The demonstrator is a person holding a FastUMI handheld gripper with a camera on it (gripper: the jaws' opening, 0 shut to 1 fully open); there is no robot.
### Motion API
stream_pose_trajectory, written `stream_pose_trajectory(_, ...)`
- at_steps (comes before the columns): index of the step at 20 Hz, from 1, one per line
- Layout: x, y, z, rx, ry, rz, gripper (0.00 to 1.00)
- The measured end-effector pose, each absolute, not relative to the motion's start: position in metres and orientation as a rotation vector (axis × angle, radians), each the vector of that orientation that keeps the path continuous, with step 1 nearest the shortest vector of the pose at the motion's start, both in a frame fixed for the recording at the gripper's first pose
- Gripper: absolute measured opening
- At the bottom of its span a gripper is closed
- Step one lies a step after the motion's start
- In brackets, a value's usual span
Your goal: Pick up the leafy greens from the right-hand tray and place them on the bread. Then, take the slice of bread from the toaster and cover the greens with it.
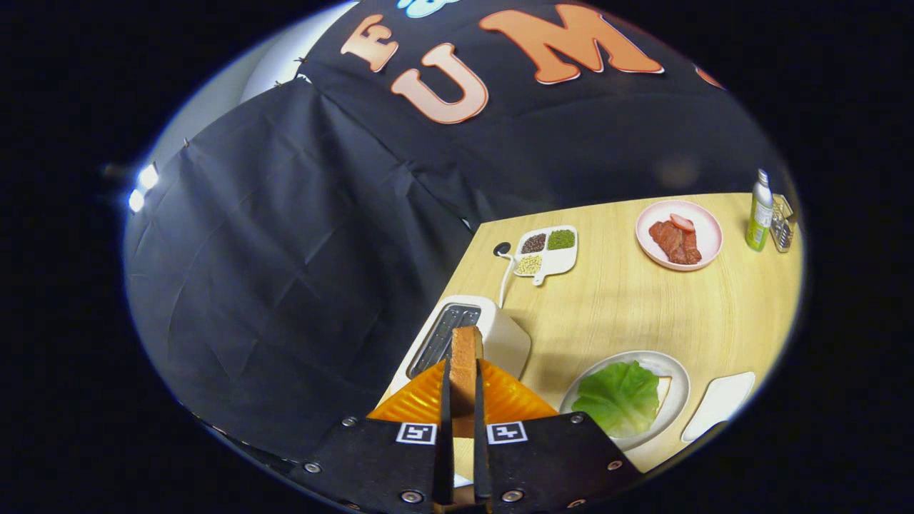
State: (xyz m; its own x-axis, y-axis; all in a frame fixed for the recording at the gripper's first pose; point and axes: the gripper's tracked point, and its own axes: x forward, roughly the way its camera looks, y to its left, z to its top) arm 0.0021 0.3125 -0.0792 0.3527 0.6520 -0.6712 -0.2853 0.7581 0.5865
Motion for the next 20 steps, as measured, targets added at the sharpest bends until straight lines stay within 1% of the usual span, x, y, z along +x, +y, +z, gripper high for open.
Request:
stream_pose_trajectory(3,0.001,0.290,-0.086,0.433,1.051,0.606,0.11)
stream_pose_trajectory(20,-0.020,0.207,-0.184,0.543,1.133,0.504,0.11)
